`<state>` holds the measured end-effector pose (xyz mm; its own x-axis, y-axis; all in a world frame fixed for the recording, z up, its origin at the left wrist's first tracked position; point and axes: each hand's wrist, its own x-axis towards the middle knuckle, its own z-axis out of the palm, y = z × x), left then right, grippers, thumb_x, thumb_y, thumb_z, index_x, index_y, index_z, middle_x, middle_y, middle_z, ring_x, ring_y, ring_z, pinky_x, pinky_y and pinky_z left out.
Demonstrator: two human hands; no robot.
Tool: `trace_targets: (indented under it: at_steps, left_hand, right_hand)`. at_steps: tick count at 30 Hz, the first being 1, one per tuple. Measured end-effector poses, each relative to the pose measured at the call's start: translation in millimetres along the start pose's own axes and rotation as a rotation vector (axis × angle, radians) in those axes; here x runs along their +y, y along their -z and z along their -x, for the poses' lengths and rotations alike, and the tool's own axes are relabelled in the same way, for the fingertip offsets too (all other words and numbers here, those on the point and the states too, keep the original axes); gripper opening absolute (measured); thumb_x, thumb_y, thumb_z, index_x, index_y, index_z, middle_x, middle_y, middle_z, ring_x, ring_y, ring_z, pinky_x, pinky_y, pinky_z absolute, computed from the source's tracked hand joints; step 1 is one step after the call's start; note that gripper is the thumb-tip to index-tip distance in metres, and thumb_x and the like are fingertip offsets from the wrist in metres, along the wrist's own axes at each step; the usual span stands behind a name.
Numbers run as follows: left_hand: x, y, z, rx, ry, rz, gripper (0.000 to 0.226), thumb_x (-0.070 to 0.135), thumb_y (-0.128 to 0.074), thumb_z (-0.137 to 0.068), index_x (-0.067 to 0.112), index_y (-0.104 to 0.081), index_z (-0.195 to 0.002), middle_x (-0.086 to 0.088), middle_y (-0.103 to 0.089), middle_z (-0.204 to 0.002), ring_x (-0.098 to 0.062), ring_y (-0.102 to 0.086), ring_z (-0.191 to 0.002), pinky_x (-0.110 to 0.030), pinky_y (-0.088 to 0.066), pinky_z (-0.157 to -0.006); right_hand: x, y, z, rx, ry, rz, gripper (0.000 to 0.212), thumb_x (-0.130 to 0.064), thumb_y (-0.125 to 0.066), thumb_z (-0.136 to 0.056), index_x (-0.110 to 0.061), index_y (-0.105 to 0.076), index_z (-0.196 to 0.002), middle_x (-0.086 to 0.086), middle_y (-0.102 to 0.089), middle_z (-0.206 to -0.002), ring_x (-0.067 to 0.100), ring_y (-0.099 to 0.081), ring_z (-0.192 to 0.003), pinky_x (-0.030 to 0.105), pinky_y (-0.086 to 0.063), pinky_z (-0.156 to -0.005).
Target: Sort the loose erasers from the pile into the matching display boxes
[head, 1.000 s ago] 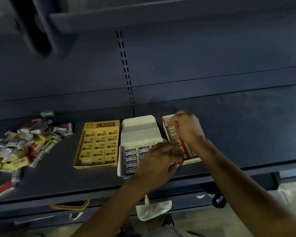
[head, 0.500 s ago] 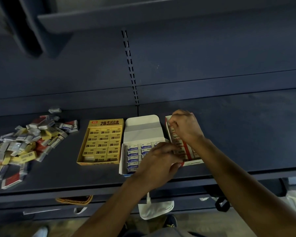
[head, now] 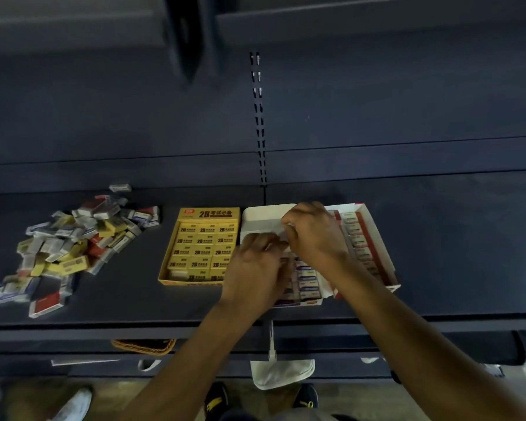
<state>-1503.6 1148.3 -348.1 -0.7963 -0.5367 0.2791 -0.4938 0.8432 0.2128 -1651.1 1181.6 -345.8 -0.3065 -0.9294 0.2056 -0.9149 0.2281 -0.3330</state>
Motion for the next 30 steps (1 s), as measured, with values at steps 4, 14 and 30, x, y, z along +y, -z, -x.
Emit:
trace_targets:
  at_steps: [4,14,30]
  left_hand:
    - [-34.9,7.8,14.3,0.028,0.094,-0.069,0.033,0.02,-0.07,-0.071,0.011,-0.066,-0.102,-0.01,-0.065,-0.096,-0.032,-0.06,-0.087,-0.04,-0.054,-0.07]
    - [-119.4,37.5,68.2,0.022,0.329,-0.188,0.035,0.019,-0.077,-0.067,0.009,-0.068,-0.1,-0.01,-0.066,-0.101,-0.035,-0.059,-0.087,-0.041,-0.051,-0.064]
    - [-242.9,75.1,131.5,0.115,0.514,-0.23,0.036,0.008,-0.075,-0.071,0.005,-0.066,-0.106,-0.017,-0.064,-0.104,-0.04,-0.058,-0.092,-0.045,-0.051,-0.074]
  right_hand:
    - [-30.8,-15.6,-2.1,-0.04,0.045,-0.041,0.025,-0.018,-0.052,-0.09,-0.014,-0.064,-0.112,0.004,-0.061,-0.114,0.022,-0.047,-0.112,0.034,-0.043,-0.089]
    - [-117.5,-44.9,-18.0,-0.103,0.145,-0.066,0.027,-0.018,-0.054,-0.088,-0.013,-0.062,-0.114,0.006,-0.058,-0.116,0.025,-0.045,-0.114,0.034,-0.04,-0.09]
    - [-238.9,-103.9,-48.1,-0.251,0.241,-0.116,0.035,-0.023,-0.049,-0.093,-0.017,-0.054,-0.127,0.003,-0.052,-0.125,0.023,-0.04,-0.119,0.032,-0.037,-0.096]
